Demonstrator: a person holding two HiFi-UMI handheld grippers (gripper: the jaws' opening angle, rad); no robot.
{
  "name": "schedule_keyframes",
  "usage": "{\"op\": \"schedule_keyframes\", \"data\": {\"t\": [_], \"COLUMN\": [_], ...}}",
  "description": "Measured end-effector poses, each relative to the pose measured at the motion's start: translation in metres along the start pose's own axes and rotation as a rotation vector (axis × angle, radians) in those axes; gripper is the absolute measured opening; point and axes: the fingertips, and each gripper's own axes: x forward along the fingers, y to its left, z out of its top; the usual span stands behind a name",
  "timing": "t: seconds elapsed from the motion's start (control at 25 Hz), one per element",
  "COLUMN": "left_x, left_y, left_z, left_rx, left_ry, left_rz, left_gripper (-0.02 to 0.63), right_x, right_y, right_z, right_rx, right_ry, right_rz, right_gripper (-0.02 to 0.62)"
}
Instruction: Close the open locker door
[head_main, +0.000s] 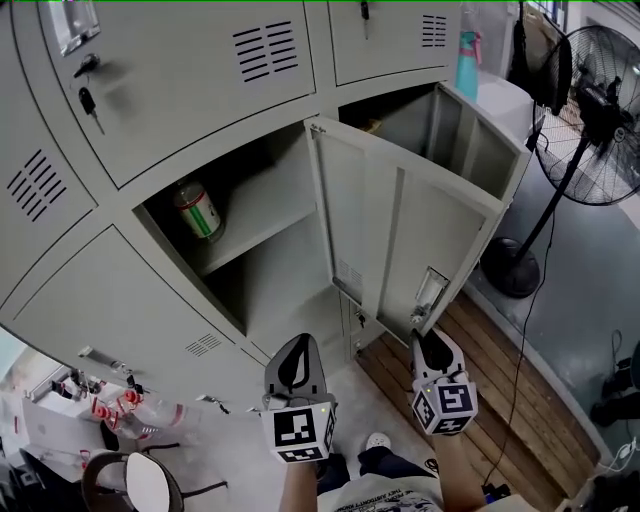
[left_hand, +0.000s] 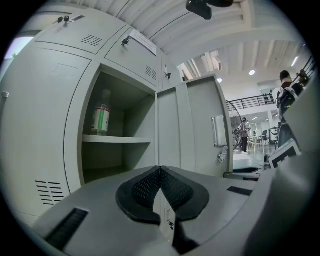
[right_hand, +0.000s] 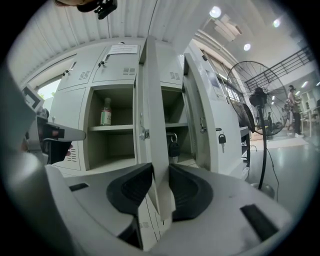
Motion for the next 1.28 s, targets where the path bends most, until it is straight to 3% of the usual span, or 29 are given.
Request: {"op": "schedule_keyframes", "data": {"t": [0.52,1.28], "left_x": [-0.013,-0.047], "left_y": [0.037,0.093], "left_z": [0.001,-0.005], "left_rx": [-0.016,-0.044], "left_ry": [-0.005,-0.018], "left_rz": [-0.067,-0.056], "left_gripper": [0.005,0.005], "right_x": [-0.019,-0.022], "right_y": [0.054,0.142], "right_z": [-0.006,-0.015], "right_rx": [-0.038,-0.093], "right_ry": [-0.009,-0.026], "right_rz": [-0.049,0.024], "right_gripper": [0.093,0.097]}}
